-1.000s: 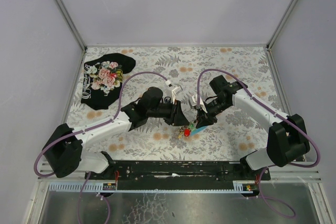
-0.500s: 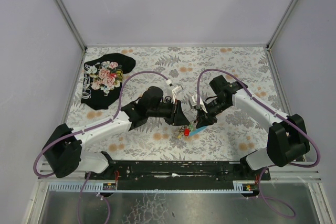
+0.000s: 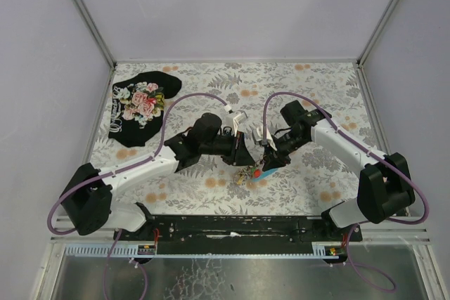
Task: Remove the keys from the keyring
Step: Pick up the key from the keyring.
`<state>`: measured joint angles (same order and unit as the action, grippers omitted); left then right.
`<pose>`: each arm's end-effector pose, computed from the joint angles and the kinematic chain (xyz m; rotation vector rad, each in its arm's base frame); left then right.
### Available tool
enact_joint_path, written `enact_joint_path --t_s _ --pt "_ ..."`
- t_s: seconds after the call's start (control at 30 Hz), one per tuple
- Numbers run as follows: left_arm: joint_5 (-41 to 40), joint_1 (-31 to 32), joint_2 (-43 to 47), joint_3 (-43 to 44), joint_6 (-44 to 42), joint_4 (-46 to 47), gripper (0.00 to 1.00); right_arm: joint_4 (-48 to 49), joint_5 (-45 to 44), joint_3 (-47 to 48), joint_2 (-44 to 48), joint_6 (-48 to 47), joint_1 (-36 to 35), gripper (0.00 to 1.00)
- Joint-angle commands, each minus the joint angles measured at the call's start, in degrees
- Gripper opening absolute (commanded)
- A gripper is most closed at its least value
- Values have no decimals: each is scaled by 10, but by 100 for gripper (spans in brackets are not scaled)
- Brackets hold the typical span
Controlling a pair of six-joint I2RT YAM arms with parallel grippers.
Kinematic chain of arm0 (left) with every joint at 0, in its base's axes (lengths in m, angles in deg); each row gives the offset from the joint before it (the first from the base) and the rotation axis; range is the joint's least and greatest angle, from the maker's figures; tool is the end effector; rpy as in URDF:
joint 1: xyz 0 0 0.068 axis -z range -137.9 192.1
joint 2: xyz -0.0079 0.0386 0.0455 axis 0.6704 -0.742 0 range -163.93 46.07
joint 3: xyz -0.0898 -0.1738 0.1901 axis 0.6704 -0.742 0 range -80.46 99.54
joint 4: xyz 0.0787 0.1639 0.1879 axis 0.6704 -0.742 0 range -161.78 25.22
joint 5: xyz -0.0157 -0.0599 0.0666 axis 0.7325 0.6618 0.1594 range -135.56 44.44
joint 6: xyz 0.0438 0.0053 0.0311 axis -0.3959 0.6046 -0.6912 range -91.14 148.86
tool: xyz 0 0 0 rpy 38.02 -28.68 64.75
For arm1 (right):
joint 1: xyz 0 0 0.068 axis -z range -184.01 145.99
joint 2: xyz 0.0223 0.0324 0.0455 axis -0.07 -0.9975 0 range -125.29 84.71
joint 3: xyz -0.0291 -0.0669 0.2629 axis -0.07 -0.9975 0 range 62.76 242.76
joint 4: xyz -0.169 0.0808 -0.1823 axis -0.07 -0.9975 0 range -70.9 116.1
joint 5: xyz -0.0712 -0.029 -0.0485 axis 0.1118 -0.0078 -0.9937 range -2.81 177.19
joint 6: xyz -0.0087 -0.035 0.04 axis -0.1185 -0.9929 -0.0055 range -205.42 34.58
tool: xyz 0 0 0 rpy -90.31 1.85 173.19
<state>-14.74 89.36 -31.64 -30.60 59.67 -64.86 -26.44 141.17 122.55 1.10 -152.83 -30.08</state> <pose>0.1909 -0.2333 0.2610 0.6935 2.1807 -1.3389 0.2221 0.1406 0.2396 -1.8470 1.5376 1.0418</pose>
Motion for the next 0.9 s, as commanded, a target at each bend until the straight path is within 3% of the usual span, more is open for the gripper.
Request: enact_joint_path --t_s 0.0,0.4,0.67,0.87 --pt "-14 6 -14 20 2 -14 15 22 20 2 15 15 -4 0" --pt "-17 6 -22 23 8 -23 15 25 16 1 16 19 -5 0" --pt "-14 5 -26 18 10 -20 0 25 20 2 17 19 -4 0" --pt "3 -2 -26 3 29 14 0 18 25 5 15 14 -5 0"
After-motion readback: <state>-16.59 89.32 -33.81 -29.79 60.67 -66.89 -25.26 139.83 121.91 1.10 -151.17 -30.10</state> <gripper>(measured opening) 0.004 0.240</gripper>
